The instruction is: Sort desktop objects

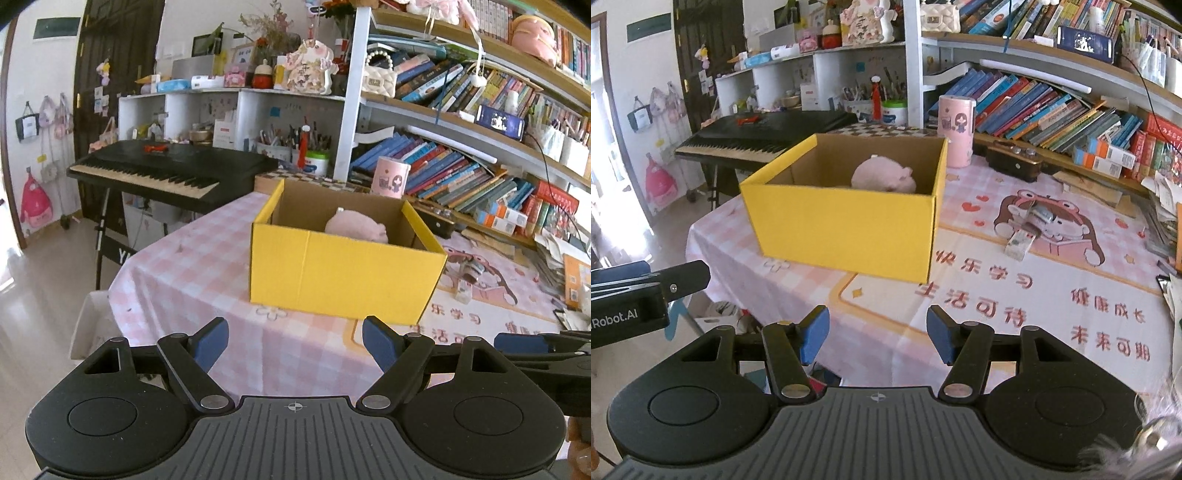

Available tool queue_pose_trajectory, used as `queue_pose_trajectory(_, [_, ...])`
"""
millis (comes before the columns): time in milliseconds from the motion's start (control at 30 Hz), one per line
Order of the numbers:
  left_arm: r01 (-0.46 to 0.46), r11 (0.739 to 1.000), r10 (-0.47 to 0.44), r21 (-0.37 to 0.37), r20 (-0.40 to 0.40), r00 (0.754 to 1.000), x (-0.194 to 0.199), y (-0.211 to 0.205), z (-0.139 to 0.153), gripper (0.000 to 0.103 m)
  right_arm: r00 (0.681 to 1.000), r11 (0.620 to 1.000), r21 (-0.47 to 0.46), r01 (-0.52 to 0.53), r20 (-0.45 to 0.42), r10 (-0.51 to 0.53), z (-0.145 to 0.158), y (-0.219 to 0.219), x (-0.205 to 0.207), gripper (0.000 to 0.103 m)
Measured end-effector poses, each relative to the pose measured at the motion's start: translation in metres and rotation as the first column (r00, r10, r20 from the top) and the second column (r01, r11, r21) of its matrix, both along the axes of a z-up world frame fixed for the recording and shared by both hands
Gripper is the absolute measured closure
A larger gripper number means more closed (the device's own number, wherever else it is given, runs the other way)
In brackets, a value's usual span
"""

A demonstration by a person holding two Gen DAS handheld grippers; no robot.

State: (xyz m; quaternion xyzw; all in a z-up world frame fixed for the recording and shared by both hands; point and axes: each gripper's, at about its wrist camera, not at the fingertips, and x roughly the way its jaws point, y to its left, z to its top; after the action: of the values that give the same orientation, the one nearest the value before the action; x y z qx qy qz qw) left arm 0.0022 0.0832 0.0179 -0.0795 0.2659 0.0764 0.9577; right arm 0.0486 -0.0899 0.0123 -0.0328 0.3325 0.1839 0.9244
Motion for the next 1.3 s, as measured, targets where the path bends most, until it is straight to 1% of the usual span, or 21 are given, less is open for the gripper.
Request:
queue_pose_trajectory(267, [0.006,1.000,-0.006,-0.001,-0.023,1.000,-0.017,0.003,-0.004,0.021,1.000,1.000,-0.001,-0.009,-0.021,0.009,-0.006,0.007,-0.018,0.045])
queue_pose_trajectory(533, [0.059,0.998,-0.060,-0.014,-0.043,0.997,-0.016,-0.004,-0.009,0.021,0.999,1.000,-0.018,0.022,-0.042,-0.023,-0.009,0.003,-0.026,0.042])
queue_pose_trajectory(767, [0.115,0.993,-0.117,-0.026,-0.053,0.992,-0.006,-0.016,-0.012,0.021,0.995,0.996,-0.030,0.083,-0.057,-0.085,-0.012,-0.012,-0.024,0.041])
queue_pose_trajectory(933, [0.156,0.987,-0.158,-0.029,-0.059,0.986,0.003,-0.029,-0.014,0.021,0.991,0.993,-0.035,0.114,-0.060,-0.116,-0.012,-0.025,-0.021,0.037])
queue_pose_trajectory(1300, [0.245,0.969,-0.247,-0.032,-0.076,0.966,0.036,-0.072,-0.015,0.021,0.975,0.978,-0.041,0.202,-0.080,-0.205,-0.015,-0.070,0.001,0.035])
